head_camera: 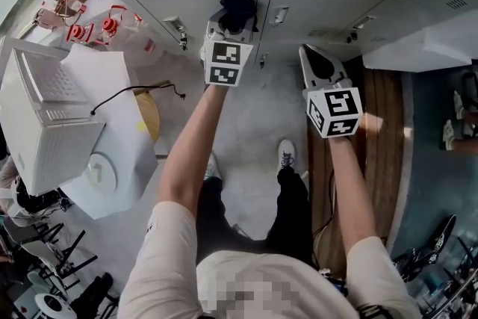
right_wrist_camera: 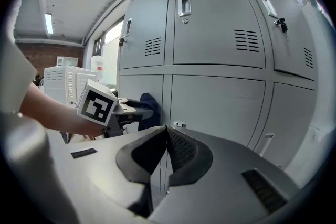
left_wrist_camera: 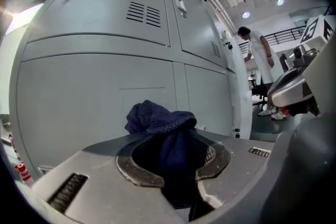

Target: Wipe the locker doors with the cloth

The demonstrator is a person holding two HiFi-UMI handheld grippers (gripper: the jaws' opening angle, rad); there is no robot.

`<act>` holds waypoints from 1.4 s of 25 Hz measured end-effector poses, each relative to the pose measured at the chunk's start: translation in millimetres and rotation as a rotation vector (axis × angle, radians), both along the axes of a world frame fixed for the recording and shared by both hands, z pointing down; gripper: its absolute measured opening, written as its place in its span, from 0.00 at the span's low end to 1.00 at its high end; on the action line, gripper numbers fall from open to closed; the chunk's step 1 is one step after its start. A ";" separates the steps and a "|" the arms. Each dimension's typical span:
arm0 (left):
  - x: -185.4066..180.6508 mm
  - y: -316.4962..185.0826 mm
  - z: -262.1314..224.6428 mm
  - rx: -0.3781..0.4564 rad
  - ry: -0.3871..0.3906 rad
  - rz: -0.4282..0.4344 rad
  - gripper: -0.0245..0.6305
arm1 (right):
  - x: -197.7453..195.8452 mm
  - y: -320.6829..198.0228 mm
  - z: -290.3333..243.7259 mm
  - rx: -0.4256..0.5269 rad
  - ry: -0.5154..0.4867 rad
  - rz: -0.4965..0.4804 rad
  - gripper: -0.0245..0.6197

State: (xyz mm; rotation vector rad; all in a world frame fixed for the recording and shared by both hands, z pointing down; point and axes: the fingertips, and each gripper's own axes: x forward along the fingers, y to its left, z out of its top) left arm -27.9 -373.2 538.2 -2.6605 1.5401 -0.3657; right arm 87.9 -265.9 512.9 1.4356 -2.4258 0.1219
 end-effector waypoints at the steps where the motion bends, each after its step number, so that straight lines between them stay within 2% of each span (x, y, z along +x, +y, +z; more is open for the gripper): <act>1: 6.5 -0.1 1.5 -0.002 0.002 0.013 0.22 | 2.4 0.3 -0.8 0.001 0.003 0.004 0.05; 6: 28.9 3.7 10.1 -0.029 0.022 0.093 0.22 | 9.8 4.2 -6.4 0.006 0.008 0.020 0.05; 10: 8.0 21.5 2.2 0.006 0.030 0.080 0.22 | 9.1 6.3 -9.6 0.004 0.013 0.023 0.05; 12: -22.9 32.4 7.1 0.010 0.021 0.020 0.22 | 2.3 5.5 -10.6 0.005 0.006 0.020 0.05; 17: -139.1 49.2 53.5 -0.089 -0.012 -0.267 0.22 | -32.1 3.5 -4.6 0.004 -0.008 -0.028 0.05; 21: -193.4 53.7 79.3 -0.142 -0.045 -0.377 0.22 | -65.4 -6.1 12.4 0.000 -0.005 -0.082 0.05; 27: -237.5 40.0 106.1 -0.126 -0.139 -0.484 0.22 | -117.5 -20.9 47.9 0.006 -0.025 -0.153 0.05; 32: -235.2 14.1 123.0 -0.094 -0.123 -0.453 0.22 | -147.8 -35.8 73.1 0.029 -0.047 -0.191 0.05; 35: -232.2 7.5 125.7 -0.063 -0.109 -0.470 0.22 | -151.3 -44.3 84.8 0.037 -0.045 -0.206 0.05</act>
